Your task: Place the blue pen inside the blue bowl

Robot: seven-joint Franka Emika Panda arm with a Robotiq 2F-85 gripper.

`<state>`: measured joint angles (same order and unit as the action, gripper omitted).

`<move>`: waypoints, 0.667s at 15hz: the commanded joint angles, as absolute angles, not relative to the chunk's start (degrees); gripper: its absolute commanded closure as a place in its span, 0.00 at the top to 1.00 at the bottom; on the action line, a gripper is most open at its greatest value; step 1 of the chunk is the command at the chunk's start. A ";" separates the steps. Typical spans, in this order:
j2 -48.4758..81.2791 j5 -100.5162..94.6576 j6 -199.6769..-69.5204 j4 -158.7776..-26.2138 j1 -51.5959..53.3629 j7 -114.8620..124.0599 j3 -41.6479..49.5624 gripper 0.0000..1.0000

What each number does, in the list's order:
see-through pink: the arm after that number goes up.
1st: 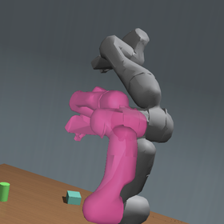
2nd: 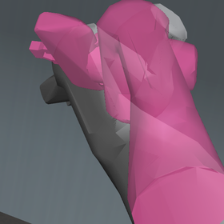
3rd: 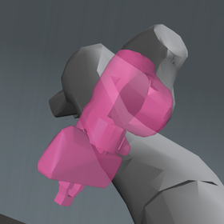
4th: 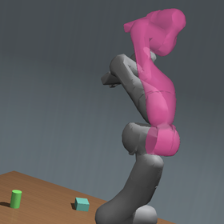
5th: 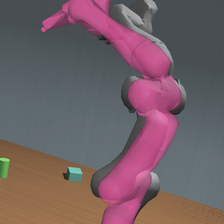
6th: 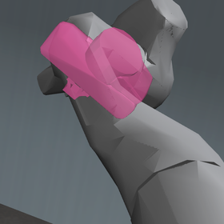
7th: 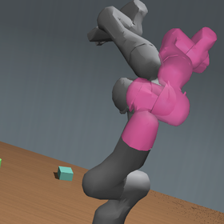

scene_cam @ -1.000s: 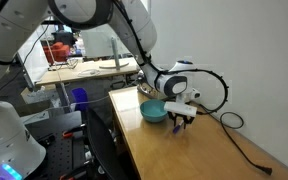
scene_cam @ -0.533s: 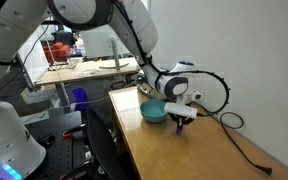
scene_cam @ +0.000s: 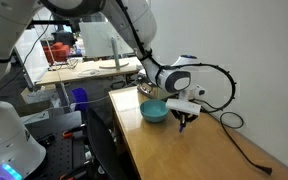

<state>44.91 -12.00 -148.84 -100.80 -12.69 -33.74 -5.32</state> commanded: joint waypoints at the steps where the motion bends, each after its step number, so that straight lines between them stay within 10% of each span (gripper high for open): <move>1: 37.51 -10.95 -148.09 -108.06 -12.50 -32.36 -5.78 0.04; 10: 29.81 -9.02 -146.38 -114.53 -9.15 -34.23 -10.45 0.04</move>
